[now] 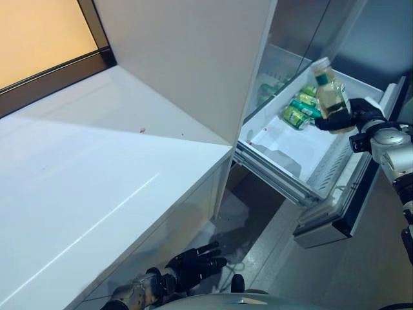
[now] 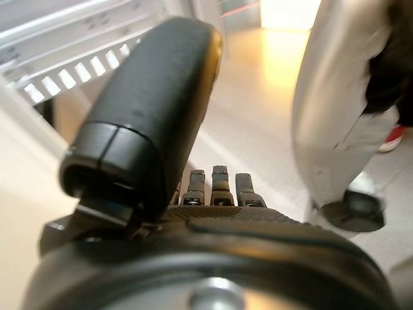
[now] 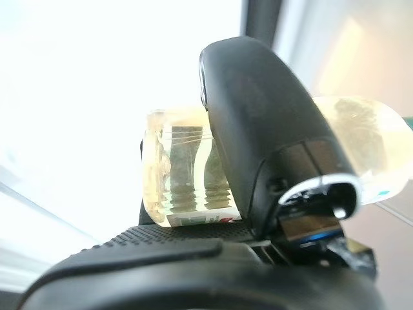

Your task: Put drinks into fridge and close the fridge

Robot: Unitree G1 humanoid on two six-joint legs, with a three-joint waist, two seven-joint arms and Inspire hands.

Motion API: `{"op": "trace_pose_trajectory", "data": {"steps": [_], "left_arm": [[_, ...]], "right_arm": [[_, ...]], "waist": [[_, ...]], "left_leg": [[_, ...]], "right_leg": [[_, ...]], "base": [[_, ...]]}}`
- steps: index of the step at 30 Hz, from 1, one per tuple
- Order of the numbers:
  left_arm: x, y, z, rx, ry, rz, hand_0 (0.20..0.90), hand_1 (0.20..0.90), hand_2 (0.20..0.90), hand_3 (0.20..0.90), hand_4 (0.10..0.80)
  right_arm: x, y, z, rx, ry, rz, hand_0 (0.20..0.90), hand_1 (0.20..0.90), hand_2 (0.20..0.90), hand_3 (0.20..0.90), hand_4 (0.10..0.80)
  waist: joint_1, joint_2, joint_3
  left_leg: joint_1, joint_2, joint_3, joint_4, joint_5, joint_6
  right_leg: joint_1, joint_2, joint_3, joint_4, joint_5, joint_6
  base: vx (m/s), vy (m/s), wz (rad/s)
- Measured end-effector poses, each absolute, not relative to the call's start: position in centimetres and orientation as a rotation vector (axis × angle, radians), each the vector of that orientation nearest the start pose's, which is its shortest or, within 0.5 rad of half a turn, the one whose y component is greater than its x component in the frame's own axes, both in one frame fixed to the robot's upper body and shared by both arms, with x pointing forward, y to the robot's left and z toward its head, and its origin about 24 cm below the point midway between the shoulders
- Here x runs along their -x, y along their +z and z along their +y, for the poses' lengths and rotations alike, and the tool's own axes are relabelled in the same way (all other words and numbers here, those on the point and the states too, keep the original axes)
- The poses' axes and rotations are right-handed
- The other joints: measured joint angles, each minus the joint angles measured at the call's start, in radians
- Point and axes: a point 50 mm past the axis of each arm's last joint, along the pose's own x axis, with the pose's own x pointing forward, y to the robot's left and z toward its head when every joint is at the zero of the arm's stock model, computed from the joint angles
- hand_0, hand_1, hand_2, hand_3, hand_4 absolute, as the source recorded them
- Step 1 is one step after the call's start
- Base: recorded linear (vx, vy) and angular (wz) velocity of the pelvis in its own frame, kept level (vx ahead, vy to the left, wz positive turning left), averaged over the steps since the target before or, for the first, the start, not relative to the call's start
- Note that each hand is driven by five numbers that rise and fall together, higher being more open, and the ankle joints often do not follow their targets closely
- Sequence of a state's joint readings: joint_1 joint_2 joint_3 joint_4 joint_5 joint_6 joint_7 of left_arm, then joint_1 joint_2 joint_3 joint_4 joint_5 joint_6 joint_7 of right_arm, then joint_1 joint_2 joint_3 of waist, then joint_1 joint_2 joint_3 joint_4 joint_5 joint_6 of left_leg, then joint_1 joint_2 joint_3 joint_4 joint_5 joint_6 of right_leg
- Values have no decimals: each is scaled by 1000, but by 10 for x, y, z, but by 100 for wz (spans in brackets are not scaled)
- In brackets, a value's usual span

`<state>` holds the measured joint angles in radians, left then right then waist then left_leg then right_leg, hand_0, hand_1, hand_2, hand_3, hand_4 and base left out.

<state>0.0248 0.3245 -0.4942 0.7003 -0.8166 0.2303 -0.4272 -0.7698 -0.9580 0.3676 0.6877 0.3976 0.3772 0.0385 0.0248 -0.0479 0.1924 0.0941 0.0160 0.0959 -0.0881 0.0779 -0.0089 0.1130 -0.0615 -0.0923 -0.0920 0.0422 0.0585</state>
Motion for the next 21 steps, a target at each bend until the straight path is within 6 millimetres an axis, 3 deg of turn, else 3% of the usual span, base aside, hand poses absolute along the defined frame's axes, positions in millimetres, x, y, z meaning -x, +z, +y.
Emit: {"op": "trace_pose_trajectory", "data": {"steps": [4, 9, 15, 21], "left_arm": [[-157, -124, 167, 404, -390, 1006, 900, 900, 900, 900, 800], [-170, -124, 185, 331, -314, 996, 900, 900, 900, 900, 800], [-178, -122, 204, 304, -190, 974, 900, 900, 900, 900, 800], [-173, -125, 221, 274, -116, 990, 900, 900, 900, 900, 800]], "right_arm": [[-339, 150, -353, 561, -296, 462, 300, 300, 300, 200, 100], [-341, 134, -347, 558, -293, 517, 300, 300, 300, 200, 100], [-339, 117, -347, 579, -283, 594, 300, 300, 300, 200, 100], [-334, 102, -352, 631, -236, 690, 300, 300, 300, 200, 100]], "waist": [[4, -8, 47], [3, -6, 92], [28, 13, 133], [48, 36, 167]], "left_leg": [[-22, 0, -28, 0, 19, -5], [-71, 3, -50, 25, 24, -9], [-105, 2, -65, 32, 26, -11], [-127, 0, -73, 32, 26, -11]], "right_leg": [[-6, 7, -5, 0, -2, -2], [-34, 11, -14, 0, -5, -11], [-60, 12, -28, 1, 1, -20], [-77, 9, -32, 1, 1, -20]], "base": [[-22, -79, 19], [-56, -46, 11], [-55, 7, 8], [-13, 13, 3]]}}
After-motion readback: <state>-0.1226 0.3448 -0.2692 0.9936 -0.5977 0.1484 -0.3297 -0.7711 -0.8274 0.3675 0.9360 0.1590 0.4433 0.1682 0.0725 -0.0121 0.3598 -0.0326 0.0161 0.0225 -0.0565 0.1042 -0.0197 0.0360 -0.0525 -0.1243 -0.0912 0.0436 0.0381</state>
